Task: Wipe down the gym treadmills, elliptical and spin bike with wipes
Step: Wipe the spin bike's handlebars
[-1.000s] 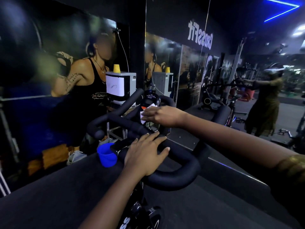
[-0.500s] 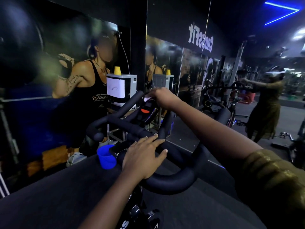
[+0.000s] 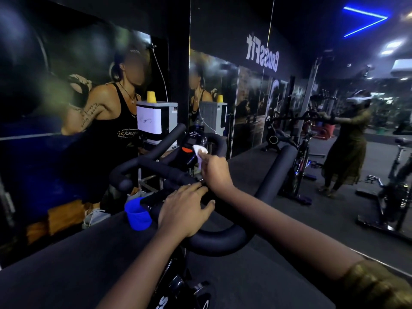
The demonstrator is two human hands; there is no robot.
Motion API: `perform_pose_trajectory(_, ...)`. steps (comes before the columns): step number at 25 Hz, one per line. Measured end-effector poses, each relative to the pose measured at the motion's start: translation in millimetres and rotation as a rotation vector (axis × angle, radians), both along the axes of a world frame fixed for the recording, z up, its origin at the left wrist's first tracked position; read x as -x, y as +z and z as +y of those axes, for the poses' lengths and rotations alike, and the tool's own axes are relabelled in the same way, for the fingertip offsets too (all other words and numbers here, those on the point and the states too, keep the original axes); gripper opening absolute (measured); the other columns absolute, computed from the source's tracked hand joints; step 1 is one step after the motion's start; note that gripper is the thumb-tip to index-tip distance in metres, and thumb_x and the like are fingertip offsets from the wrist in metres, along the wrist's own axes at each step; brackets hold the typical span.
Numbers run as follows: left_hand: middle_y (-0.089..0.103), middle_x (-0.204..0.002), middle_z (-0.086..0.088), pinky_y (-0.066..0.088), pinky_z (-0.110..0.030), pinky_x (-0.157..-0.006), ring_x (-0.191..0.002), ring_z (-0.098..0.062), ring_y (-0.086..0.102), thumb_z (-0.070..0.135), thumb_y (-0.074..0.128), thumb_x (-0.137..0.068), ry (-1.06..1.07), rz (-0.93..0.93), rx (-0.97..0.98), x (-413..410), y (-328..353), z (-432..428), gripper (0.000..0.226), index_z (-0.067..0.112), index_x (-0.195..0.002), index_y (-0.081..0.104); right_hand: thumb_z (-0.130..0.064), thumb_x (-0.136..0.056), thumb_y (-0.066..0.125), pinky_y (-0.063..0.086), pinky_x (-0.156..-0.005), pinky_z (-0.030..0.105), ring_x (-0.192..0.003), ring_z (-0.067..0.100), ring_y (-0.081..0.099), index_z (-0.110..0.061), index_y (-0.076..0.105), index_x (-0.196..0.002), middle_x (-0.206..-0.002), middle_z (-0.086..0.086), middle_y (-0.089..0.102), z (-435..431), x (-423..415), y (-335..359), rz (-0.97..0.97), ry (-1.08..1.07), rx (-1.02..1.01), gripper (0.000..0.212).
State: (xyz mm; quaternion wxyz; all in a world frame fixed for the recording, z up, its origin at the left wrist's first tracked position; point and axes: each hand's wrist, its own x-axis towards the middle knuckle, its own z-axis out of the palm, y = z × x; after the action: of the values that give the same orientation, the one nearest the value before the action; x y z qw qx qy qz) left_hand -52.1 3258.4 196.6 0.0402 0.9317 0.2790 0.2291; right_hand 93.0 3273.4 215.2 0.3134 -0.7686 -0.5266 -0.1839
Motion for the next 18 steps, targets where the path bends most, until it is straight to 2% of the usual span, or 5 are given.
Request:
perform_pose_trajectory(2, 0.037, -0.148, 0.013, 0.030, -0.028, -0.103, -0.135, -0.012, 0.034, 0.048, 0.038, -0.096, 0.006, 0.007, -0.018, 0, 0, -2, 0.045, 0.029, -0.136, 0.046, -0.002, -0.089, 0.042, 0.040, -0.065, 0.037, -0.083, 0.039, 0.060, -0.010, 0.060, -0.111, -0.088, 0.022, 0.066, -2, 1, -2, -0.053, 0.044, 0.050, 0.030)
perform_pose_trajectory(7, 0.031, -0.152, 0.014, 0.025, -0.026, -0.109, -0.139, -0.010, 0.028, 0.047, 0.038, -0.096, 0.002, 0.014, -0.022, -2, -3, 1, 0.048, 0.033, -0.142, 0.040, -0.012, -0.092, 0.049, 0.043, -0.080, 0.033, -0.096, 0.037, 0.061, -0.018, 0.065, -0.118, -0.100, 0.021, 0.068, -15, -5, 14, -0.188, 0.183, 0.239, 0.031)
perform_pose_trajectory(11, 0.025, -0.154, 0.018, 0.022, -0.029, -0.114, -0.142, -0.010, 0.023, 0.048, 0.040, -0.095, -0.020, 0.004, 0.005, -4, -7, 8, 0.049, 0.040, -0.144, 0.035, 0.003, -0.087, 0.047, 0.048, -0.090, 0.034, -0.110, 0.027, 0.061, -0.012, 0.063, -0.121, -0.123, 0.010, 0.062, -12, -31, 50, -0.312, 0.256, -0.006, 0.040)
perform_pose_trajectory(14, 0.024, -0.155, 0.019, 0.020, -0.031, -0.116, -0.144, -0.010, 0.019, 0.049, 0.039, -0.096, -0.024, 0.026, -0.006, -5, -7, 11, 0.050, 0.041, -0.144, 0.033, -0.003, -0.092, 0.038, 0.043, -0.097, 0.038, -0.133, 0.021, 0.040, -0.011, 0.055, -0.129, -0.142, 0.006, 0.046, 3, -28, 50, -0.602, 0.326, 0.317, 0.042)
perform_pose_trajectory(18, 0.023, -0.155, 0.017, 0.018, -0.033, -0.117, -0.144, -0.010, 0.018, 0.050, 0.037, -0.096, -0.019, 0.045, -0.016, -6, -10, 11, 0.050, 0.041, -0.145, 0.032, -0.007, -0.082, 0.050, 0.056, -0.079, 0.041, -0.112, 0.032, 0.059, -0.001, 0.068, -0.109, -0.117, 0.015, 0.064, -1, -39, 34, -0.810, 0.562, 0.315, 0.033)
